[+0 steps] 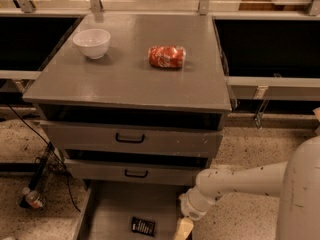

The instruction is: Pick rxbar chocolate from bottom drawer and place on counter

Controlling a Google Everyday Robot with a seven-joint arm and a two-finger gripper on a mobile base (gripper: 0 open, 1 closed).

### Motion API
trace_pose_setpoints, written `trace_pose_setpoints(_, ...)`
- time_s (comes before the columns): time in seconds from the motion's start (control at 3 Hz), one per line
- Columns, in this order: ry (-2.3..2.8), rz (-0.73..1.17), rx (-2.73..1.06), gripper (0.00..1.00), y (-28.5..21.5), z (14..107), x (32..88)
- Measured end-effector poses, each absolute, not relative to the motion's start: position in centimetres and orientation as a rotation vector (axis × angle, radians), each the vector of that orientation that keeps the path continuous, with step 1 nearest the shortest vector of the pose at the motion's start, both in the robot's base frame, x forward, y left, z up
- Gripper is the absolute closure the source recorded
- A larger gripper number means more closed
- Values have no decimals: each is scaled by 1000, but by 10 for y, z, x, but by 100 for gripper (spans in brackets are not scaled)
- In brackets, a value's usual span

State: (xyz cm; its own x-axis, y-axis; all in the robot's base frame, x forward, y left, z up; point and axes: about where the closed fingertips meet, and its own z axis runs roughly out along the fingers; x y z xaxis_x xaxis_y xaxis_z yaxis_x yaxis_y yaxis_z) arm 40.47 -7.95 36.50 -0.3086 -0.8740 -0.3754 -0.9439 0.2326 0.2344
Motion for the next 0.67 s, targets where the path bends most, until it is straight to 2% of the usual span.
trace_pose_setpoints(0.33,2312,676,-1710,0,-59,343,413)
trace_pose_setpoints(0.67,2313,676,-1710,0,-59,343,413)
